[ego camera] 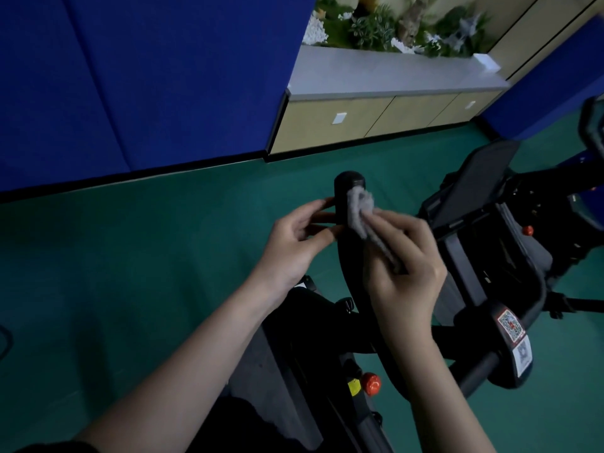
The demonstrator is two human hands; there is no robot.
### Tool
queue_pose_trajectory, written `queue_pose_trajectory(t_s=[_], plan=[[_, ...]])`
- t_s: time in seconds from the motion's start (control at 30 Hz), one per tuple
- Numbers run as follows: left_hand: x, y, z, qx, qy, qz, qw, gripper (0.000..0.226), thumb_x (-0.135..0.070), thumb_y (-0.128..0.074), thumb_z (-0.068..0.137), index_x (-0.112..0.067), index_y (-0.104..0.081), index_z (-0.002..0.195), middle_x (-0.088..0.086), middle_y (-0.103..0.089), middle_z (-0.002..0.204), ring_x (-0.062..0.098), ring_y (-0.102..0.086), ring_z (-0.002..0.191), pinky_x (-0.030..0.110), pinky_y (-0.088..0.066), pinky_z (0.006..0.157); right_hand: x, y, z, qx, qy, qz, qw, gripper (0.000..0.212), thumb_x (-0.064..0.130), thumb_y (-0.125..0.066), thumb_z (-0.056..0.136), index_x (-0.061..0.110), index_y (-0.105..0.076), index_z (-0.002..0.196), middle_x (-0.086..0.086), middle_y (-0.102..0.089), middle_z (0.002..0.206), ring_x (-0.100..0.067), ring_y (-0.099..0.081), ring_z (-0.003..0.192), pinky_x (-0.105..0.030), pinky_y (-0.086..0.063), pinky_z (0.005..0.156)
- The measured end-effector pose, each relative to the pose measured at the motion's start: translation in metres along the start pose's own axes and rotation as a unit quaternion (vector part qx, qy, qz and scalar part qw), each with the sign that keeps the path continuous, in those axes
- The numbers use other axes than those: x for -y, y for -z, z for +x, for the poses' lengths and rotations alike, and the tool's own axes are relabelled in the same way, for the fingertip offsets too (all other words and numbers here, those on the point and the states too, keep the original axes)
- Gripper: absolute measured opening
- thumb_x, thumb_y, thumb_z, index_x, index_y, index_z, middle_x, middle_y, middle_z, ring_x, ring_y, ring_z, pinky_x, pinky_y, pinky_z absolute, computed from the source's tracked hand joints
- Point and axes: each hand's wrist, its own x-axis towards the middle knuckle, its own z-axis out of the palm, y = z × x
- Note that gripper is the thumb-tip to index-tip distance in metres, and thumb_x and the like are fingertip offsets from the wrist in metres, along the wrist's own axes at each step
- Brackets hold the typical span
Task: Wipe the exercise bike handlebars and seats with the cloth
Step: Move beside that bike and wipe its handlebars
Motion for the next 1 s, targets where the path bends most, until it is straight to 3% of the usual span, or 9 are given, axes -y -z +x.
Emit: queue_pose_trajectory(t_s=[0.13,0.27,0.43,0.53,0.63,0.7,0.83,0.93,1.0], plan=[[0.002,0.000,-0.003,-0.021,0.001,0.002,1.000,0.038,0.007,-0.060,0.085,-0.028,-0.061,0.099,-0.013,-0.071,0.085,-0.005,-0.064,0.083,0.012,-0.048,0.074,0.006,-0.003,-0.002,0.017,-0.038,0.036,0.998,0.035,-0.012,-0.059,0.083,0.003,-0.069,0.112,-0.009,-0.065,0.118,-0.010,-0.061,0.112,-0.025,-0.049,0.097],[0.004,-0.003,-0.008,-0.064,0.012,0.027,0.998,0.034,-0.006,-0.068,0.083,-0.036,-0.060,0.097,-0.008,-0.060,0.101,-0.012,-0.061,0.082,0.011,-0.049,0.080,0.002,0.009,-0.012,0.047,-0.156,0.102,0.981,0.032,-0.006,-0.059,0.087,0.013,-0.069,0.111,0.000,-0.071,0.108,-0.006,-0.066,0.103,-0.035,-0.054,0.090],[0.002,-0.012,-0.018,-0.093,0.018,0.037,0.995,0.034,-0.009,-0.068,0.084,-0.036,-0.058,0.103,-0.009,-0.056,0.102,-0.015,-0.059,0.076,0.005,-0.046,0.074,0.007,-0.008,0.029,-0.005,-0.204,0.156,0.967,0.026,0.000,-0.053,0.089,0.007,-0.069,0.109,0.001,-0.072,0.098,-0.004,-0.067,0.093,-0.022,-0.053,0.082],[-0.001,-0.015,-0.022,-0.106,0.026,0.043,0.993,0.037,-0.007,-0.065,0.086,-0.027,-0.057,0.115,-0.008,-0.056,0.100,-0.007,-0.058,0.077,0.004,-0.046,0.074,0.002,-0.021,0.040,0.019,-0.241,0.179,0.954,0.021,0.008,-0.050,0.093,0.010,-0.068,0.103,0.003,-0.070,0.089,-0.006,-0.065,0.084,-0.024,-0.051,0.076],[-0.005,-0.017,-0.025,-0.114,0.035,0.059,0.991,0.038,-0.008,-0.065,0.086,-0.018,-0.057,0.123,-0.006,-0.057,0.101,-0.003,-0.056,0.082,0.006,-0.045,0.077,-0.006,-0.019,0.037,0.051,-0.226,0.197,0.953,0.023,0.011,-0.049,0.095,0.018,-0.061,0.113,0.010,-0.068,0.096,-0.005,-0.064,0.092,-0.022,-0.050,0.081],[-0.006,-0.018,-0.027,-0.117,0.038,0.070,0.990,0.038,-0.009,-0.065,0.087,-0.015,-0.058,0.124,-0.001,-0.058,0.106,-0.002,-0.057,0.084,0.008,-0.046,0.079,-0.007,-0.016,0.035,0.062,-0.202,0.213,0.954,0.022,0.014,-0.050,0.096,0.029,-0.056,0.112,0.014,-0.067,0.088,-0.002,-0.064,0.084,-0.019,-0.050,0.074],[-0.006,-0.021,-0.030,-0.121,0.035,0.074,0.989,0.035,-0.010,-0.065,0.087,-0.015,-0.059,0.121,0.005,-0.060,0.112,0.002,-0.059,0.085,0.011,-0.047,0.080,-0.007,-0.017,0.036,0.047,-0.162,0.189,0.967,0.013,0.024,-0.051,0.098,0.019,-0.062,0.093,0.020,-0.062,0.077,0.007,-0.058,0.075,-0.011,-0.042,0.070],[-0.005,-0.021,-0.030,-0.120,0.029,0.074,0.990,0.033,-0.010,-0.065,0.087,-0.022,-0.059,0.116,0.008,-0.060,0.115,0.005,-0.060,0.086,0.014,-0.047,0.081,-0.013,-0.017,0.030,0.042,-0.200,0.179,0.962,0.031,0.029,-0.044,0.100,0.017,-0.059,0.076,0.018,-0.054,0.061,0.001,-0.048,0.063,-0.019,-0.038,0.062],[-0.005,-0.021,-0.030,-0.121,0.026,0.074,0.990,0.032,-0.010,-0.065,0.086,-0.023,-0.058,0.115,0.009,-0.060,0.115,0.006,-0.060,0.087,0.015,-0.048,0.082,-0.019,-0.015,0.022,0.051,-0.224,0.179,0.957,0.027,0.024,-0.046,0.099,0.014,-0.064,0.082,0.015,-0.059,0.066,-0.002,-0.053,0.067,-0.024,-0.042,0.065]])
